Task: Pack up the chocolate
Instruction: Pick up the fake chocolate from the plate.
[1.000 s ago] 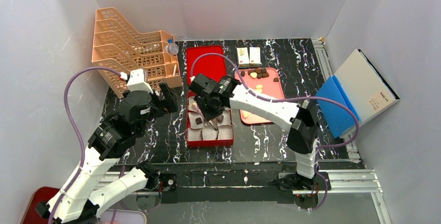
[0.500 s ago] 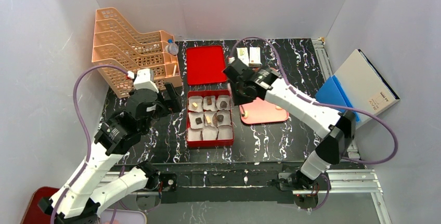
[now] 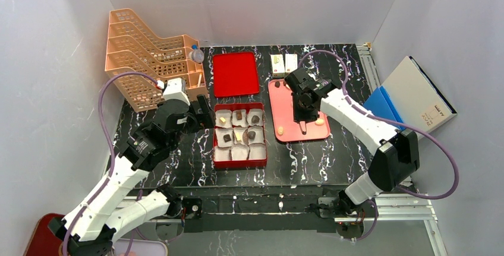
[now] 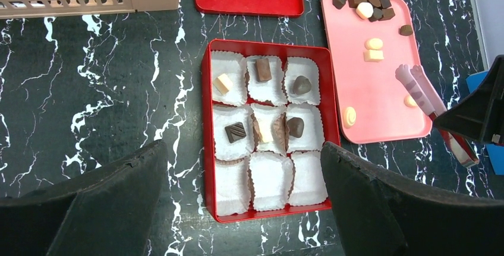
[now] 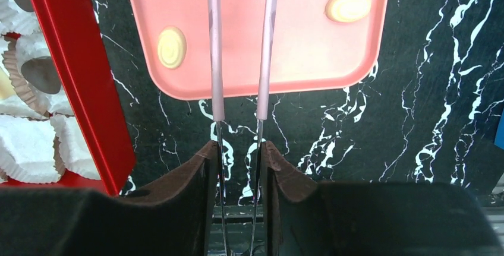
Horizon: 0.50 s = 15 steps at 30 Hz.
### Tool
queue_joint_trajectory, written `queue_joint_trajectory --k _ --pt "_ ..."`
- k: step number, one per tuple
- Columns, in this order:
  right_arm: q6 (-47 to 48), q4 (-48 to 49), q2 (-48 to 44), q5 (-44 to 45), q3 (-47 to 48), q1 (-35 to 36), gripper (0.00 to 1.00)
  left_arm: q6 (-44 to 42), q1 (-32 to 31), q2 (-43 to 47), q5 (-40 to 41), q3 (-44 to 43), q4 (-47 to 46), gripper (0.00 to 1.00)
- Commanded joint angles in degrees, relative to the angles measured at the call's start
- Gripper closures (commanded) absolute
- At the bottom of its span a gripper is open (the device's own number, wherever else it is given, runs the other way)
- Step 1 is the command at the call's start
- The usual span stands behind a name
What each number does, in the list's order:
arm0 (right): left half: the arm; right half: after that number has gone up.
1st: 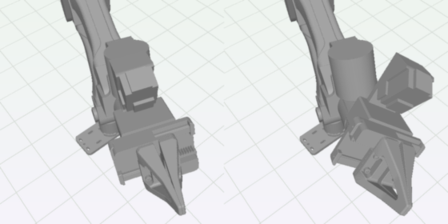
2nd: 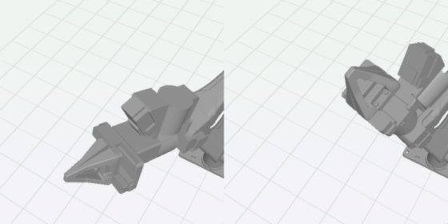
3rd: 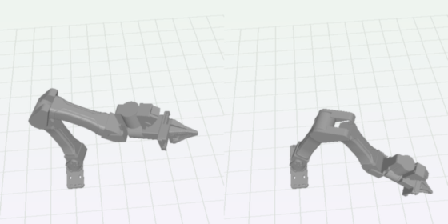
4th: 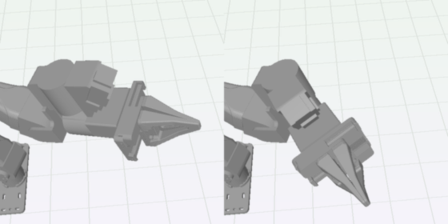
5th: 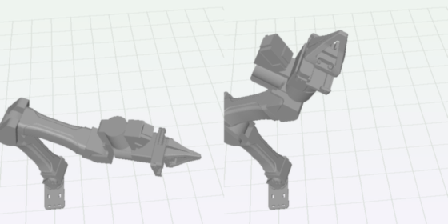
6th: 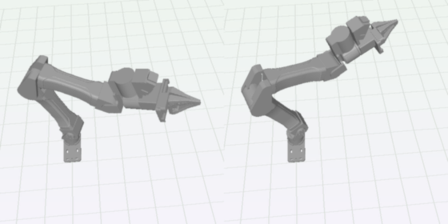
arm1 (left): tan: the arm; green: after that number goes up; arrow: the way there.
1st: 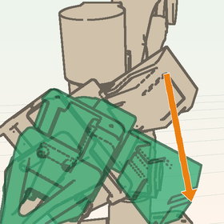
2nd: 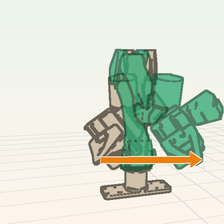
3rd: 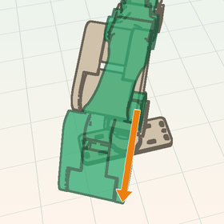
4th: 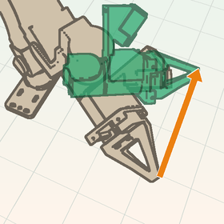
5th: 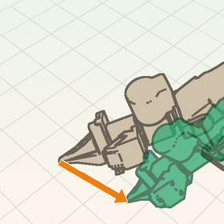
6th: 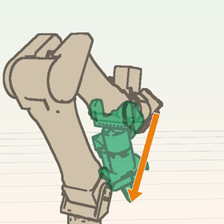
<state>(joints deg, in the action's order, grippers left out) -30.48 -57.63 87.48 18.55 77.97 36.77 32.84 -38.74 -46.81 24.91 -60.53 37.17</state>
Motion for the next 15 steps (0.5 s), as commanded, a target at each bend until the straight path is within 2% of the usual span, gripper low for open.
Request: queue_joint_trajectory --k 1,15 --pt "1.53 4.16 0.42 -1.92 -0.29 -1.71 0.62 -0.15 -0.12 -0.20 -0.16 0.71 -1.15 0.01" --pt "3.09 9.07 7.44 -5.08 -3.48 -5.55 0.60 -0.24 -0.13 0.21 -0.12 1.41 -1.22 0.02"
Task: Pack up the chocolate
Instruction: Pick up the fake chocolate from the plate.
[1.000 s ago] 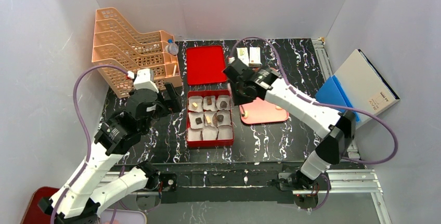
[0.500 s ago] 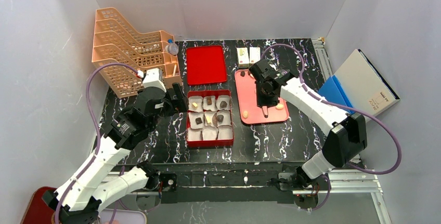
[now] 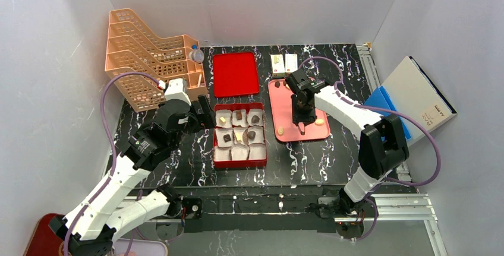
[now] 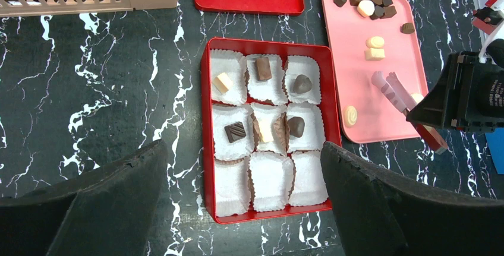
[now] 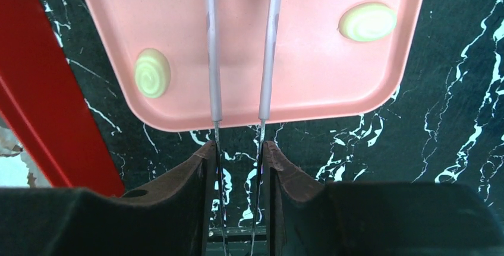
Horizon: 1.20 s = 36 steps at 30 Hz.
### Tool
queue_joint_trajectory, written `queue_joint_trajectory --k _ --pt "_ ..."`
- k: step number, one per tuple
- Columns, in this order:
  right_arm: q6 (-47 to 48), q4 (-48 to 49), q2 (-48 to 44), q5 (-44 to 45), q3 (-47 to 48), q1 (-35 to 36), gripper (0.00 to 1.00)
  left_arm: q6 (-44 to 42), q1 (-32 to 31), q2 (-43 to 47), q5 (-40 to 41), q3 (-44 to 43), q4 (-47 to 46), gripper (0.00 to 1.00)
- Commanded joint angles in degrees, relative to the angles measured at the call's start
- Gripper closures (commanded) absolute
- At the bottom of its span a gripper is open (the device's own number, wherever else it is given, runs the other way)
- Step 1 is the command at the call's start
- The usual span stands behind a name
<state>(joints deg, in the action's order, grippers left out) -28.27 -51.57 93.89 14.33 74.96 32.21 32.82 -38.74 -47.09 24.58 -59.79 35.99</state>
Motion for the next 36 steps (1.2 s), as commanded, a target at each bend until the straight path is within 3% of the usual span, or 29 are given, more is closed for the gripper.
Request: queue_joint_trajectory --k 1,36 --pt "1.05 3.26 1.61 -0.90 -0.51 -1.15 0.60 -0.21 -0.11 0.55 0.21 0.79 -0.17 0.02" --pt "9.98 7.68 13.49 -2.28 6.62 -5.91 0.57 0.57 -0.19 -0.81 0.88 1.90 -2.19 0.02"
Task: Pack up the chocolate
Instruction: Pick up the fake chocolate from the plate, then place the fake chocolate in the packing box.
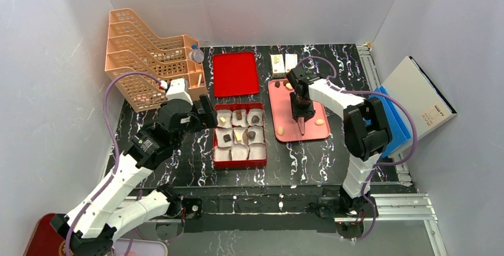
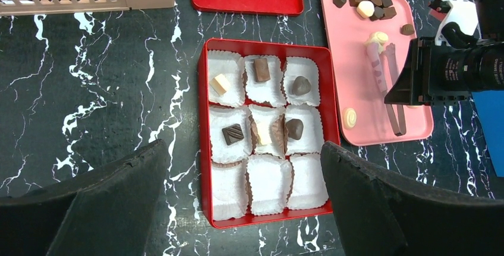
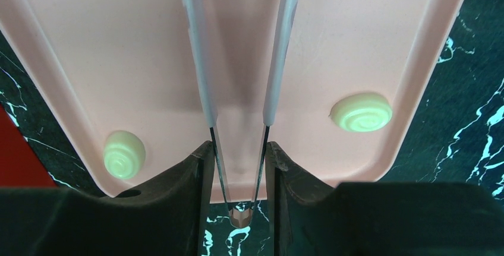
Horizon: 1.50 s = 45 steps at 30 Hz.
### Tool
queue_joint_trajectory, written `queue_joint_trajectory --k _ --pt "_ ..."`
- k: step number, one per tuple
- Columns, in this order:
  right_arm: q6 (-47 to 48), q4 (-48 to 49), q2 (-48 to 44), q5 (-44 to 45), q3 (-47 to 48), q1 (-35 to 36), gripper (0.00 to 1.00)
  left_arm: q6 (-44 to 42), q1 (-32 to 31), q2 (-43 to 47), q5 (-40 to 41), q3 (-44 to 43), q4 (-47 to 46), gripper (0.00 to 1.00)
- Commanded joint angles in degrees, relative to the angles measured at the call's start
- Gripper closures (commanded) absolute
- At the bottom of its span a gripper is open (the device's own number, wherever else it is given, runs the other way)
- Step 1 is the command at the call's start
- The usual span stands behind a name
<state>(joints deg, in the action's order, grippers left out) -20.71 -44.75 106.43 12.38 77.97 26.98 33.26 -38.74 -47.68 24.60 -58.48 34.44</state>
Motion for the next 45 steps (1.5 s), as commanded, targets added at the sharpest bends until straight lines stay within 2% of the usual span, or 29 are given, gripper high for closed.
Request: queue_joint_trajectory --k 1,5,8,14,16,22,30,36,45 --pt "2.73 0.81 1.31 -0.41 4.00 -0.84 0.57 0.06 -0.14 -0.22 0.93 0.70 -0.68 0.01" --pt "3.72 0.72 2.02 -1.48 5.04 -1.30 0.57 -0.06 -0.14 -0.31 1.22 0.89 -0.90 0.02" --pt "3.83 0.80 1.72 -2.69 5.14 -1.54 0.61 -0.10 -0.17 -0.31 1.38 1.08 -1.08 0.02" --pt "2.91 0.83 -0.19 -3.76 3.87 -1.56 0.77 -0.55 -0.11 -0.40 1.66 0.84 -1.11 0.02" --pt "2.59 0.60 -0.91 -3.68 3.60 -1.56 0.85 -0.71 -0.11 -0.40 1.81 0.76 -1.09 0.02" --pt "1.73 -1.01 -5.44 -3.91 4.21 -1.44 0.97 -0.91 -0.12 -0.14 2.08 0.34 -0.61 0.02" --pt "0.76 -6.52 -13.58 -7.01 6.85 -0.10 0.99 -0.52 -0.13 0.07 1.63 0.63 -1.15 0.02" --pt "-2.00 -11.63 -20.38 -8.33 6.84 6.06 0.99 0.02 -0.14 -0.18 1.11 0.39 -1.55 0.02" --pt "-13.17 -19.33 -25.00 -4.97 5.70 26.33 0.99 1.37 -0.11 -0.58 -0.40 0.28 -2.17 0.02"
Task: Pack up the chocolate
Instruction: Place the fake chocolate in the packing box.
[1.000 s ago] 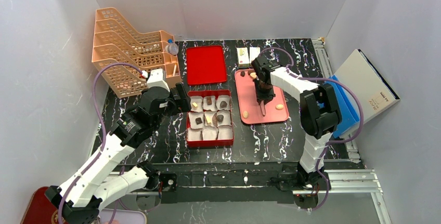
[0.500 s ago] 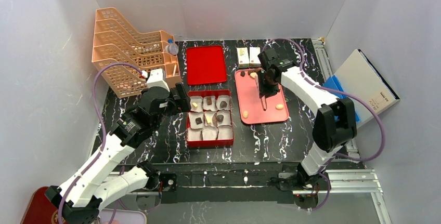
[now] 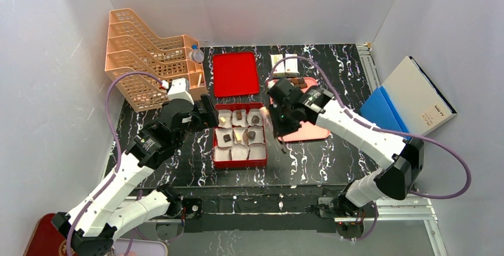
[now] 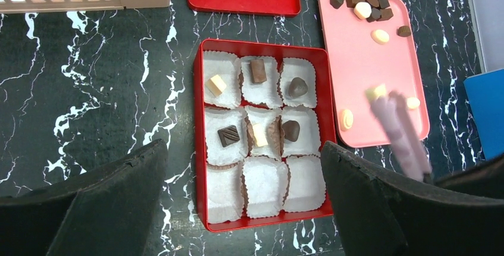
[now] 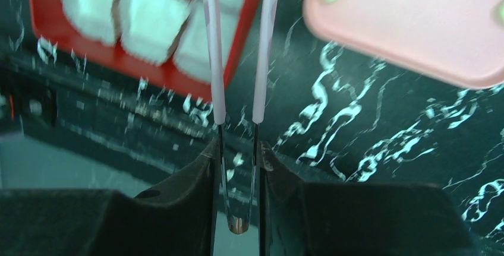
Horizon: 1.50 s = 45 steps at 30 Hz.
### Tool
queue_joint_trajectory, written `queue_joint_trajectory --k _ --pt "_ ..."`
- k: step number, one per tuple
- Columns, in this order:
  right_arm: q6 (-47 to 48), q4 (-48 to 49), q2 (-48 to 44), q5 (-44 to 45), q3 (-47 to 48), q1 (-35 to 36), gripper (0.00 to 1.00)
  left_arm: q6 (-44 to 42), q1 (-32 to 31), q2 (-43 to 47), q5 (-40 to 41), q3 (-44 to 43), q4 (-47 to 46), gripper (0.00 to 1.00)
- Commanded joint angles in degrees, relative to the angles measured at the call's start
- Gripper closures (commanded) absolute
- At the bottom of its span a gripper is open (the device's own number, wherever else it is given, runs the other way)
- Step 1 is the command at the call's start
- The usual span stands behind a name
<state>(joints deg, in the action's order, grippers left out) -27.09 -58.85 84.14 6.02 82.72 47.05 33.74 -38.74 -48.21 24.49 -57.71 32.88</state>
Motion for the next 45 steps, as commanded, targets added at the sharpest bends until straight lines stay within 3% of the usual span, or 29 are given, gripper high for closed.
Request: queue_joint_trajectory --k 1,11,36,45 --pt "-7.96 -5.64 -3.01 1.77 0.95 8.14 0.99 1.09 -0.13 -0.05 -0.38 -0.49 -0.60 0.02" --pt "-13.14 -7.84 -1.02 4.25 1.44 19.23 0.99 1.84 -0.14 0.47 -1.29 -0.53 -0.38 0.02" --pt "-14.48 -3.08 -0.64 1.10 -5.78 20.38 0.96 1.95 -0.11 0.87 -0.76 -0.01 1.23 0.02" --pt "-14.05 -2.06 -0.13 0.91 -6.16 20.41 0.86 2.12 -0.13 1.27 -0.62 0.14 1.56 0.02"
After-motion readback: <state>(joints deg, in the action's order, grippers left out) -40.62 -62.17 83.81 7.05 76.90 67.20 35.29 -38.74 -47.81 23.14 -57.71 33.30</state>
